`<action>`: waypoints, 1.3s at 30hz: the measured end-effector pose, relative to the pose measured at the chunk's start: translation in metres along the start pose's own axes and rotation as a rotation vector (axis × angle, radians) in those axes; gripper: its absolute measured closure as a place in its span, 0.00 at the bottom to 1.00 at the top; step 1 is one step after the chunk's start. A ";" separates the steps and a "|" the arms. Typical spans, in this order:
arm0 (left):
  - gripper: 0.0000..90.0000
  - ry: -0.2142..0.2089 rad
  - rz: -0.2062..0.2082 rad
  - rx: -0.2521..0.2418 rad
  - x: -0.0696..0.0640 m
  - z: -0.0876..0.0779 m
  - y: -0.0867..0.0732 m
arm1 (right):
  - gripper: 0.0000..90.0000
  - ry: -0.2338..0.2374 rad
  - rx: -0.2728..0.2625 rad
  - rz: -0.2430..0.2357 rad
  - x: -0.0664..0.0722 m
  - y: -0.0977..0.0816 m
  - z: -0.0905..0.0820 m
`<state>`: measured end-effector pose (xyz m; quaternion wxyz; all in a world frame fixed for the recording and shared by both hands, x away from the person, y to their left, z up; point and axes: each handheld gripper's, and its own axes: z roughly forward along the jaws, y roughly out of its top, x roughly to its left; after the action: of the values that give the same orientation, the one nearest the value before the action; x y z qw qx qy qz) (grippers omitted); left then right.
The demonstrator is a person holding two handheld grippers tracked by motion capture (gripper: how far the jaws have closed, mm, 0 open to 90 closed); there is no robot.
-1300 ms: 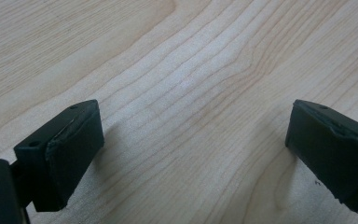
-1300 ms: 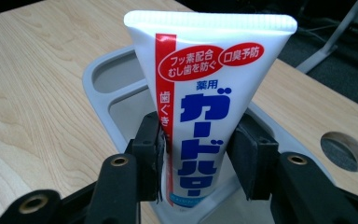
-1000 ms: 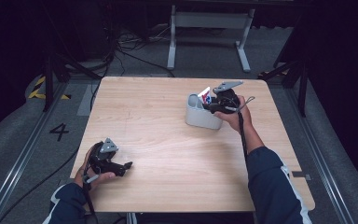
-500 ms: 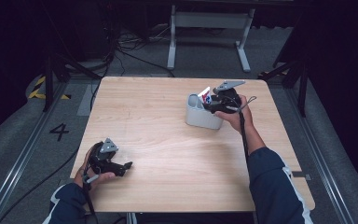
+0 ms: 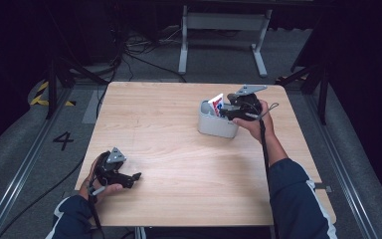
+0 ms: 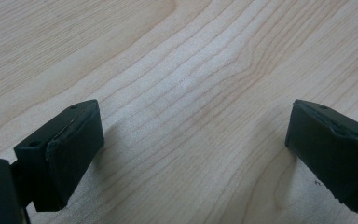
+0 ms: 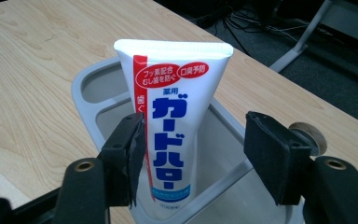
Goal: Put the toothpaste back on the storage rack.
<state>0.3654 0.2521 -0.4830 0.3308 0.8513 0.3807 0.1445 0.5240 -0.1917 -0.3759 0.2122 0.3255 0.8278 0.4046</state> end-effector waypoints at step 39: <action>0.05 0.014 -0.012 -0.001 -0.001 0.000 -0.001 | 0.39 -0.058 0.021 -0.136 0.018 -0.030 -0.088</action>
<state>0.3641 0.2516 -0.4831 0.3294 0.8479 0.3879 0.1485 0.4464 -0.2395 -0.3511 0.2597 0.2824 0.8457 0.3711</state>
